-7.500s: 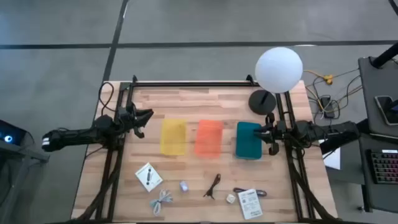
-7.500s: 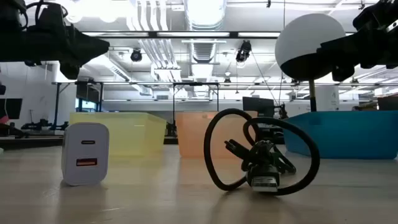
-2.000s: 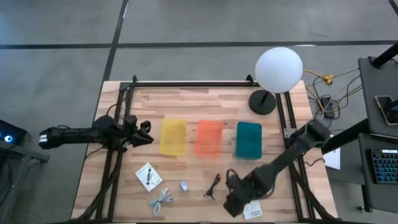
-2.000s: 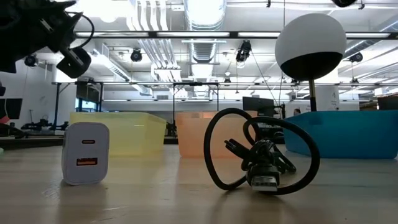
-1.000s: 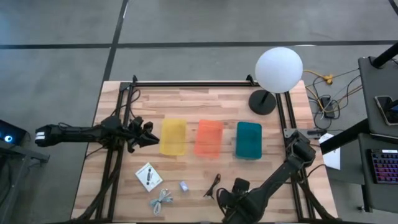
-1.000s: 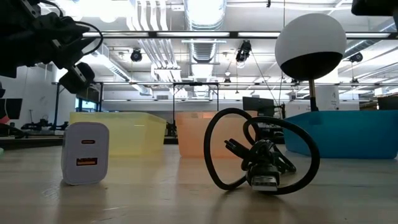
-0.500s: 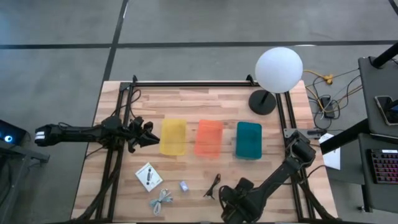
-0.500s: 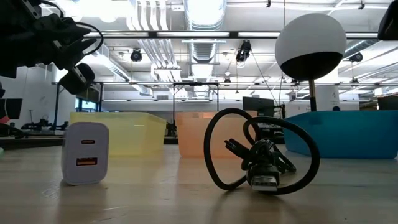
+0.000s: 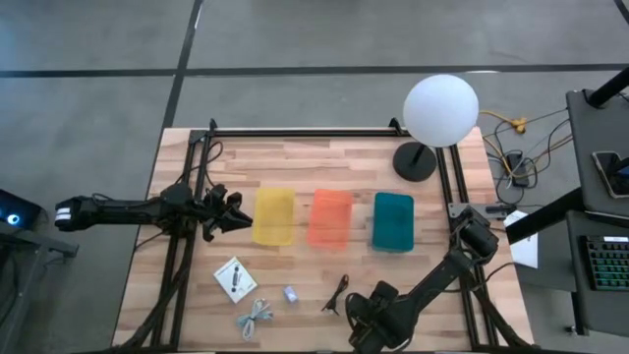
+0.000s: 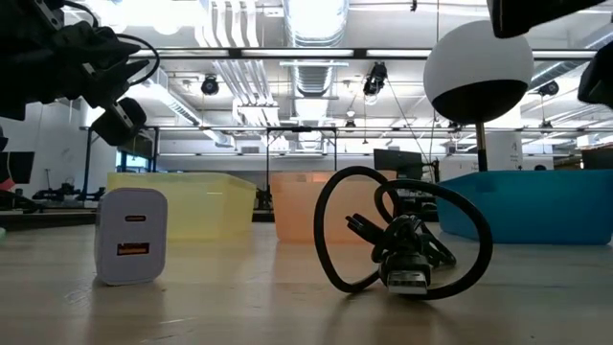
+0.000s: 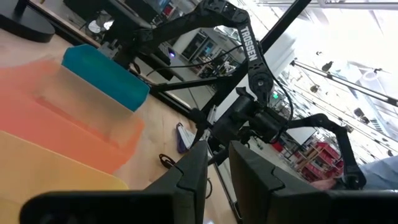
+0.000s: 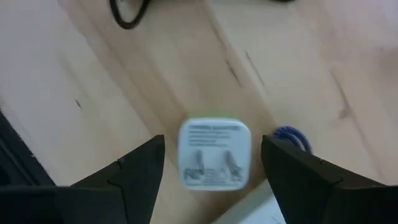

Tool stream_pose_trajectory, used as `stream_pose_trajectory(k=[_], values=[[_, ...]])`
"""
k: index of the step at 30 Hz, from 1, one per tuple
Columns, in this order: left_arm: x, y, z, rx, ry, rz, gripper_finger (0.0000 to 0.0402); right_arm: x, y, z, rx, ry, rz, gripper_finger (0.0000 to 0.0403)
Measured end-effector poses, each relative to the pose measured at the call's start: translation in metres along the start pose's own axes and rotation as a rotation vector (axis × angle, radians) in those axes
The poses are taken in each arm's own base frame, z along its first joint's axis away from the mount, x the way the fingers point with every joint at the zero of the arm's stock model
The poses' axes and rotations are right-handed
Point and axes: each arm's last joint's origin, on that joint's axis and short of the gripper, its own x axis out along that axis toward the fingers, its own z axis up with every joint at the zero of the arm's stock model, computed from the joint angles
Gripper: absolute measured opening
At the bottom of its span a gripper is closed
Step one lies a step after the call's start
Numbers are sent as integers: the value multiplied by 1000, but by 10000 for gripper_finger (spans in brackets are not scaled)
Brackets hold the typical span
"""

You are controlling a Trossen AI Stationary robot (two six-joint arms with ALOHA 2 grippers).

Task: Pick and place items into bin
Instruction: Put the green charger adapter into the orange bin

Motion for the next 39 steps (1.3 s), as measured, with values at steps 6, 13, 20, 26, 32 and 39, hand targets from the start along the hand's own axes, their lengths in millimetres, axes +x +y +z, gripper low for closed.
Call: stream_pose_trajectory(k=[6, 13, 20, 26, 32, 39], values=[[0, 0, 0, 0, -2, 2, 52, 7, -2, 3, 5, 0, 12, 251], [0, 0, 0, 0, -2, 2, 52, 10, -5, 8, 25, 42, 14, 222], [0, 0, 0, -2, -2, 3, 52, 7, -3, 10, 67, 94, 36, 137], [0, 0, 0, -8, -3, 4, 52, -13, -5, 30, 174, 68, 92, 133], [0, 0, 0, -8, -4, 4, 52, -48, -30, 79, 240, -128, 122, 133], [0, 0, 0, -7, -6, 3, 52, -43, -57, 129, -83, -108, 131, 139]])
